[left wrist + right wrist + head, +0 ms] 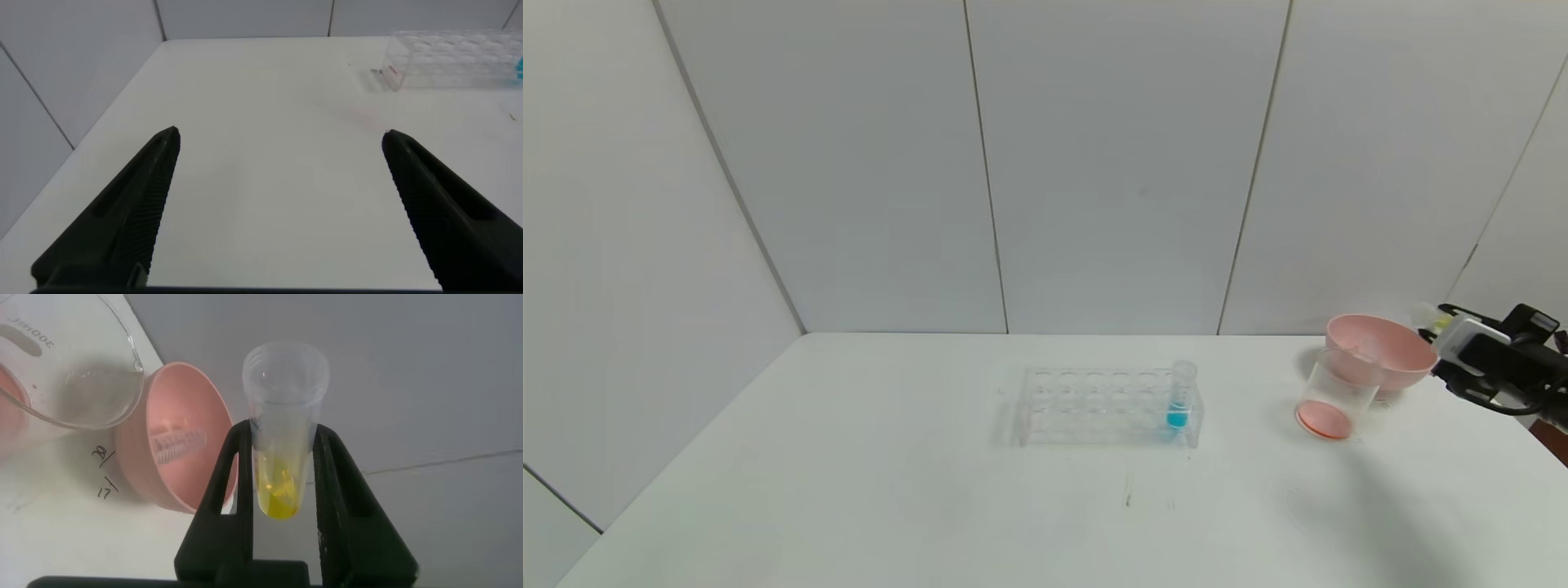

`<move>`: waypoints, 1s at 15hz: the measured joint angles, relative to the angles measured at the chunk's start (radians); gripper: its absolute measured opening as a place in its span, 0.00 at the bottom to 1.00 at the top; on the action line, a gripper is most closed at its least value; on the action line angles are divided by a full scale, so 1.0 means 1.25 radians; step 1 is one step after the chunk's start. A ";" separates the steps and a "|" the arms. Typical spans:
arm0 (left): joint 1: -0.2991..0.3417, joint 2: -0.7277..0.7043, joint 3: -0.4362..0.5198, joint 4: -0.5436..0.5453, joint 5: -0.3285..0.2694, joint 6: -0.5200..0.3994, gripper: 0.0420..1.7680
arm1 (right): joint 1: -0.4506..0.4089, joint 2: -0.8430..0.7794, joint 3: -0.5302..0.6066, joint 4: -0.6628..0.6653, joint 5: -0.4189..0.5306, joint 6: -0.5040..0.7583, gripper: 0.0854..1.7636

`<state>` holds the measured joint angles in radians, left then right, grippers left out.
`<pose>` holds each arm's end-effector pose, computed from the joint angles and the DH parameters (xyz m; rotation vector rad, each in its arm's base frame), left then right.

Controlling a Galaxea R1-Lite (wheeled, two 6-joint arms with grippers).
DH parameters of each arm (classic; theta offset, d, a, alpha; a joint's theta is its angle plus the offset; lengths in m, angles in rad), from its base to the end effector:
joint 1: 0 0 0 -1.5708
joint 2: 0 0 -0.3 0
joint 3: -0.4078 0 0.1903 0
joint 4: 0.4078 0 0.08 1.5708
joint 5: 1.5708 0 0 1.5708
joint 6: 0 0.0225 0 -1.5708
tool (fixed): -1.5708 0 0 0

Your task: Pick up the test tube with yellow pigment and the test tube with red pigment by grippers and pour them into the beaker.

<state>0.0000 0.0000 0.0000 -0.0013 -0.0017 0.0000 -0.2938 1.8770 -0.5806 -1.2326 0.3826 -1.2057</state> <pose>-0.0228 0.0000 0.0756 0.0000 -0.0013 -0.0017 0.3002 -0.0820 0.1319 -1.1833 -0.0008 0.1138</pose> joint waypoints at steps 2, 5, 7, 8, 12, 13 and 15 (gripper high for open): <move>0.000 0.000 0.000 0.000 0.000 0.000 1.00 | 0.006 0.005 -0.006 0.000 -0.003 -0.066 0.25; 0.000 0.000 0.000 0.000 0.000 0.000 1.00 | 0.015 0.012 -0.009 -0.003 -0.005 -0.136 0.25; 0.000 0.000 0.000 0.000 0.000 0.000 1.00 | 0.028 0.014 -0.010 -0.003 -0.029 -0.161 0.25; 0.000 0.000 0.000 0.000 0.000 0.000 1.00 | 0.034 0.015 -0.011 -0.003 -0.045 -0.181 0.25; 0.000 0.000 0.000 0.000 0.000 0.000 1.00 | 0.050 0.016 -0.009 0.002 -0.091 -0.246 0.25; 0.000 0.000 0.000 0.000 0.000 0.000 1.00 | 0.052 0.018 -0.007 0.002 -0.103 -0.258 0.25; 0.000 0.000 0.000 0.000 0.000 0.000 1.00 | 0.054 0.021 -0.007 0.002 -0.121 -0.278 0.25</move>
<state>0.0000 0.0000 0.0000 -0.0013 -0.0017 0.0000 -0.2260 1.9032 -0.5898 -1.2300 0.2315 -1.5534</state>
